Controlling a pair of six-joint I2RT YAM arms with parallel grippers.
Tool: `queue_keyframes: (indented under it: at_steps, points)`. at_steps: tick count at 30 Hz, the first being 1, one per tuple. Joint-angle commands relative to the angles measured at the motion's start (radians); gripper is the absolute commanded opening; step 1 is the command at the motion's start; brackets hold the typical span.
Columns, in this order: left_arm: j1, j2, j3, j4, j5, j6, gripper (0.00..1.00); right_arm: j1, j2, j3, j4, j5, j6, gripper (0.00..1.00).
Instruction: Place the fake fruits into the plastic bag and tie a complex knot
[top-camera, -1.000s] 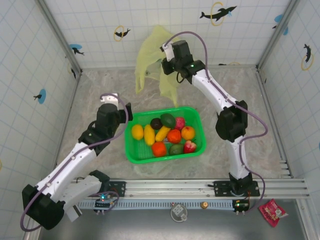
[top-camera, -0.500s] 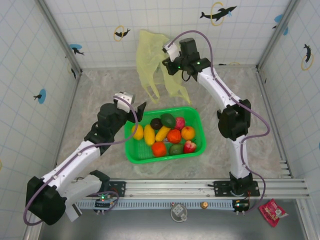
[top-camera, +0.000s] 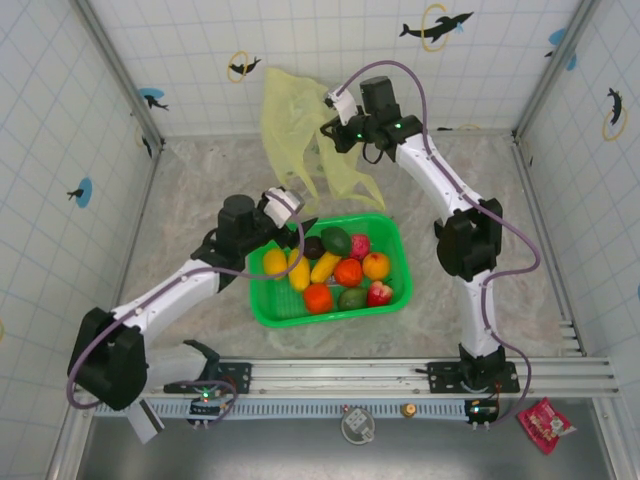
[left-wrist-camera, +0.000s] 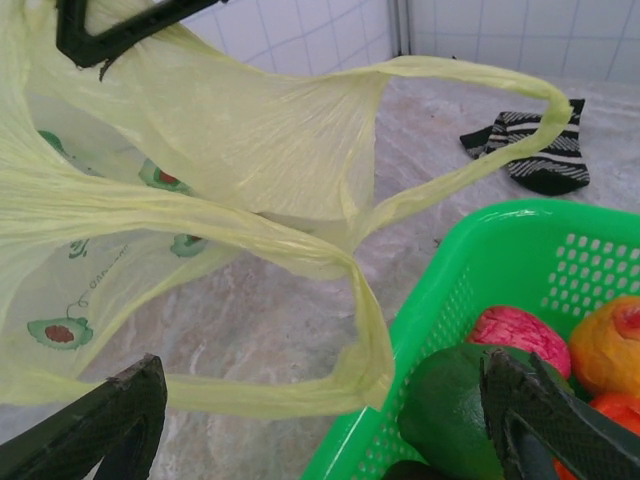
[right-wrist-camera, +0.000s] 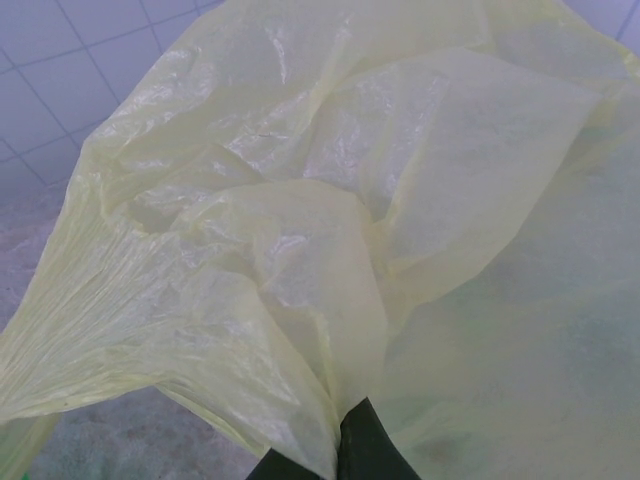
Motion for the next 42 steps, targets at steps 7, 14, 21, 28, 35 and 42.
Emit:
queue_keyframes:
  at_steps: [7,14,21,28,35,42]
  points:
    - [-0.005,0.113,0.083,0.124,0.074,0.003,0.65,-0.005,-0.06,-0.018,0.04,-0.049,0.044,0.0]
    - [-0.009,0.178,0.109,0.125,0.092,0.003,0.32,-0.005,-0.054,-0.017,0.052,-0.06,0.06,0.0]
    - [0.0,0.092,0.121,0.162,-0.036,-0.121,0.0,-0.008,-0.049,-0.026,0.009,0.121,-0.028,0.0]
    - [0.003,0.026,0.173,0.102,-0.001,-0.41,0.0,0.044,-0.056,-0.047,0.037,0.534,-0.217,0.38]
    - [0.002,0.063,0.174,0.114,-0.011,-0.679,0.0,0.093,-0.145,-0.16,0.125,0.552,-0.201,0.61]
    - [0.018,0.07,0.174,0.047,-0.085,-0.763,0.0,0.165,-0.418,-0.601,0.425,0.612,-0.099,0.66]
